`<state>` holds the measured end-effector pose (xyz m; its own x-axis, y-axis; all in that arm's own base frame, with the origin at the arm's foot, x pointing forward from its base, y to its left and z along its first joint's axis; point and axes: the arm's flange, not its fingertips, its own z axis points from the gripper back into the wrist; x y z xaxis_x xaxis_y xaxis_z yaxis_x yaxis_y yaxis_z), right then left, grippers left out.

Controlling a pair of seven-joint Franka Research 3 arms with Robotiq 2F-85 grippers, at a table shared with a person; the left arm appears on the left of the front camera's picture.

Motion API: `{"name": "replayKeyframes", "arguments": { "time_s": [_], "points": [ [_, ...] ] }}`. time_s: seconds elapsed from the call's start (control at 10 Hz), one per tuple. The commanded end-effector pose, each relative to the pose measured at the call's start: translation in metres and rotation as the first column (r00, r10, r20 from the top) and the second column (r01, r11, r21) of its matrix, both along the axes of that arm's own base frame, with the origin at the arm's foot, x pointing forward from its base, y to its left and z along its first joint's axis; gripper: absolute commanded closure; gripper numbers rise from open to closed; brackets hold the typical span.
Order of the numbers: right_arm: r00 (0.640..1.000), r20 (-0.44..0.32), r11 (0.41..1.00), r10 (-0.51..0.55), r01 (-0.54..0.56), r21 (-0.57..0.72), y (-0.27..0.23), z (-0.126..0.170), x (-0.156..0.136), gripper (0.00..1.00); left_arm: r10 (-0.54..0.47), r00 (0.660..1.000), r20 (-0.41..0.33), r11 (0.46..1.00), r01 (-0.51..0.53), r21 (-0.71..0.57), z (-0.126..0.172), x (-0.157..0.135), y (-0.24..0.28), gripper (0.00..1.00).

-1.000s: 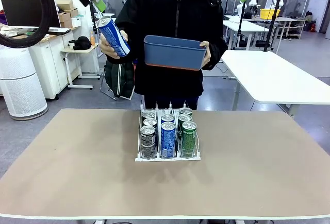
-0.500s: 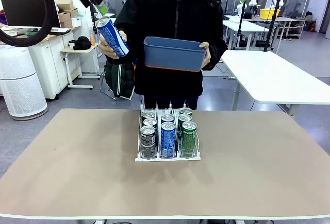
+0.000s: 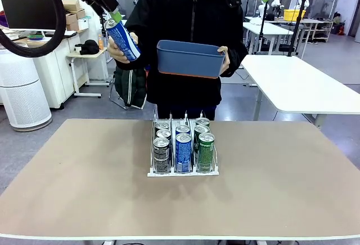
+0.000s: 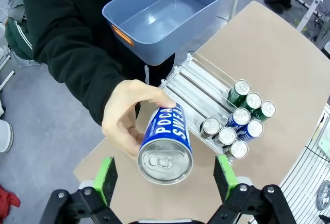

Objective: Fill the beverage cans into the dispenser.
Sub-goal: Pick up the Ionic drink handed by the human.

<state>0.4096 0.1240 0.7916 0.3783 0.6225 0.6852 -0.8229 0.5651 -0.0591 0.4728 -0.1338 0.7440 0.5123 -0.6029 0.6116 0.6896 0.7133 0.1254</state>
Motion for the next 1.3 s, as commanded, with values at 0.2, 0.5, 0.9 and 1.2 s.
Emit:
{"name": "replayKeyframes", "arguments": {
  "time_s": [0.2,0.5,0.9,1.2],
  "points": [
    [1.0,-0.002,1.0,-0.001,0.001,0.012,0.0,-0.001,0.001,0.01,-0.02,1.0,-0.01,0.999,0.019,-0.047,-0.014,0.01,-0.001,0.0],
    [1.0,-0.002,1.0,-0.001,0.001,0.012,0.0,-0.001,0.001,0.01,-0.025,1.0,-0.018,0.999,0.025,-0.038,-0.023,0.016,-0.003,0.0],
    [1.0,-0.002,1.0,-0.001,0.001,0.012,0.0,-0.001,0.001,0.01,-0.05,0.998,-0.031,0.998,0.048,-0.047,-0.037,0.022,-0.006,0.0],
    [1.0,-0.002,1.0,-0.001,0.001,0.012,0.0,-0.001,0.001,0.01,-0.061,0.998,-0.03,0.997,0.059,-0.056,-0.045,0.027,-0.007,0.0]
  ]
}}
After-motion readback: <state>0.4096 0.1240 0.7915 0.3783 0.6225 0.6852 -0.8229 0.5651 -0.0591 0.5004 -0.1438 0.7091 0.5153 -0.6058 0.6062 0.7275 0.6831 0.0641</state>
